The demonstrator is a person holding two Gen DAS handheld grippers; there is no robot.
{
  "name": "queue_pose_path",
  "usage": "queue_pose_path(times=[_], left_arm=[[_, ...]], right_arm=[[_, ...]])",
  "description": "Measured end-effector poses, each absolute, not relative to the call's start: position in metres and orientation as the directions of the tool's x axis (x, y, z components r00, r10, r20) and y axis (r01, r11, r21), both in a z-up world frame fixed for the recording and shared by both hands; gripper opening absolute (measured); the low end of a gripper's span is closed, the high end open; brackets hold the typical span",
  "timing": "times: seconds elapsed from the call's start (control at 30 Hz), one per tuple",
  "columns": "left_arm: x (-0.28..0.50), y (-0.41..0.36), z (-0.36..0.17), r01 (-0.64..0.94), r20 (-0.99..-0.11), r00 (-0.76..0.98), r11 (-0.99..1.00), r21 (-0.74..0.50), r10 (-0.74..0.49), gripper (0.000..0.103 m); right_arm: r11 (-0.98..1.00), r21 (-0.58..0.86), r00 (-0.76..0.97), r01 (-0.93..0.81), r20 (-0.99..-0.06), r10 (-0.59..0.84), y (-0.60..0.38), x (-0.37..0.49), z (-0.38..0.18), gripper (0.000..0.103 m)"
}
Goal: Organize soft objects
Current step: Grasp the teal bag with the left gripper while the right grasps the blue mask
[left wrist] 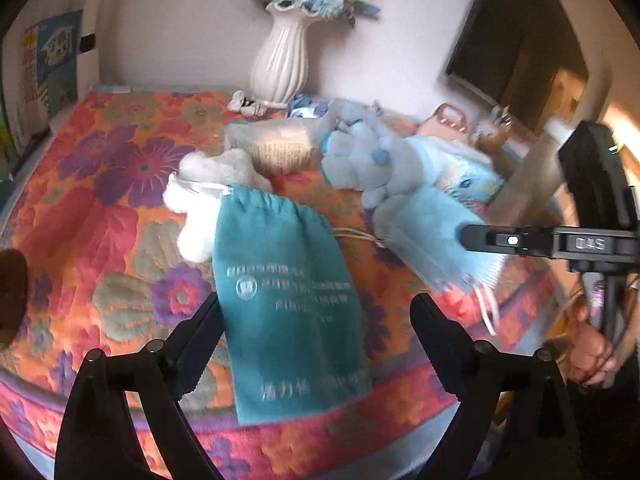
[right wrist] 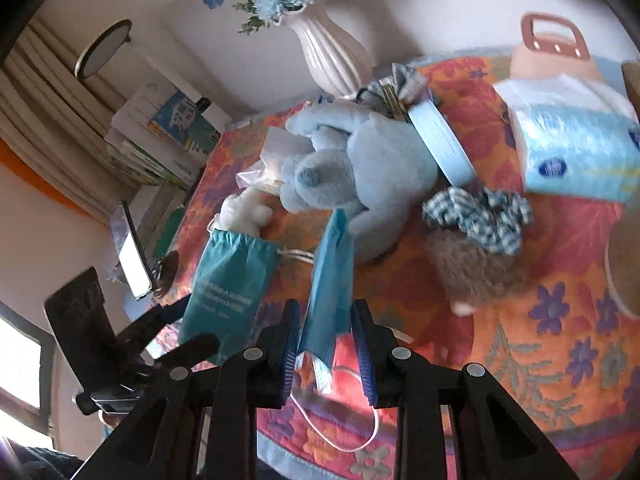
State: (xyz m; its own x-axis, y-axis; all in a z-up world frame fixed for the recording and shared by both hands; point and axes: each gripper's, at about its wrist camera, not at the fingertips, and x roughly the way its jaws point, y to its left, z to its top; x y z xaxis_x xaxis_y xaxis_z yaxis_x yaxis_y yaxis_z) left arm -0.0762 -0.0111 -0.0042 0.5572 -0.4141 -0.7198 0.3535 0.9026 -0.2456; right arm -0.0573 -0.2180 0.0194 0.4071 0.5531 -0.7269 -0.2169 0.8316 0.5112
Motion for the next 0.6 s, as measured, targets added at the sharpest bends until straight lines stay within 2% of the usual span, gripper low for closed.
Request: queue_pose_path(times=[0.1, 0.2, 0.33, 0.37, 0.4, 0.47, 0.5, 0.53, 0.57, 0.6], left_arm=[[-0.068, -0.023, -0.013, 0.335, -0.764, 0.544, 0.925, -0.179, -0.346, 0.091], [-0.068, -0.024, -0.021, 0.331, -0.784, 0.528, 0.929, -0.164, -0.327, 0.091], [-0.066, -0.028, -0.024, 0.322, -0.796, 0.54, 0.941, -0.106, -0.274, 0.091], [-0.064, -0.029, -0.025, 0.319, -0.795, 0.543, 0.942, -0.102, -0.27, 0.088], [-0.065, -0.028, -0.025, 0.315, -0.794, 0.545, 0.944, -0.101, -0.267, 0.082], [-0.063, -0.029, -0.024, 0.298, -0.794, 0.565, 0.953, -0.056, -0.223, 0.051], [-0.064, -0.03, -0.023, 0.302, -0.791, 0.577, 0.953, -0.026, -0.204, 0.042], [-0.066, -0.03, -0.021, 0.309, -0.788, 0.578, 0.951, -0.029, -0.212, 0.027], [-0.067, -0.028, -0.02, 0.314, -0.784, 0.575, 0.948, -0.055, -0.236, 0.016], [-0.068, -0.026, -0.02, 0.31, -0.781, 0.575, 0.948, -0.068, -0.243, 0.014]], right_arm=[[0.863, 0.45, 0.409, -0.23, -0.76, 0.506, -0.208, -0.054, 0.021, 0.026], [0.899, 0.361, 0.401, -0.247, -0.807, 0.434, -0.194, -0.05, 0.015, 0.03], [0.934, 0.233, 0.42, -0.271, -0.844, 0.333, -0.178, -0.05, 0.007, 0.057], [0.936, 0.215, 0.43, -0.278, -0.844, 0.321, -0.178, -0.052, 0.007, 0.057], [0.938, 0.198, 0.436, -0.285, -0.845, 0.311, -0.176, -0.052, 0.007, 0.057], [0.945, 0.163, 0.449, -0.284, -0.848, 0.282, -0.176, -0.052, 0.006, 0.057], [0.951, 0.134, 0.455, -0.279, -0.853, 0.254, -0.174, -0.05, 0.005, 0.057], [0.956, 0.092, 0.465, -0.278, -0.858, 0.218, -0.171, -0.05, 0.003, 0.057], [0.958, 0.051, 0.479, -0.281, -0.858, 0.186, -0.168, -0.052, 0.003, 0.054], [0.959, 0.015, 0.496, -0.284, -0.854, 0.16, -0.164, -0.053, 0.003, 0.049]])
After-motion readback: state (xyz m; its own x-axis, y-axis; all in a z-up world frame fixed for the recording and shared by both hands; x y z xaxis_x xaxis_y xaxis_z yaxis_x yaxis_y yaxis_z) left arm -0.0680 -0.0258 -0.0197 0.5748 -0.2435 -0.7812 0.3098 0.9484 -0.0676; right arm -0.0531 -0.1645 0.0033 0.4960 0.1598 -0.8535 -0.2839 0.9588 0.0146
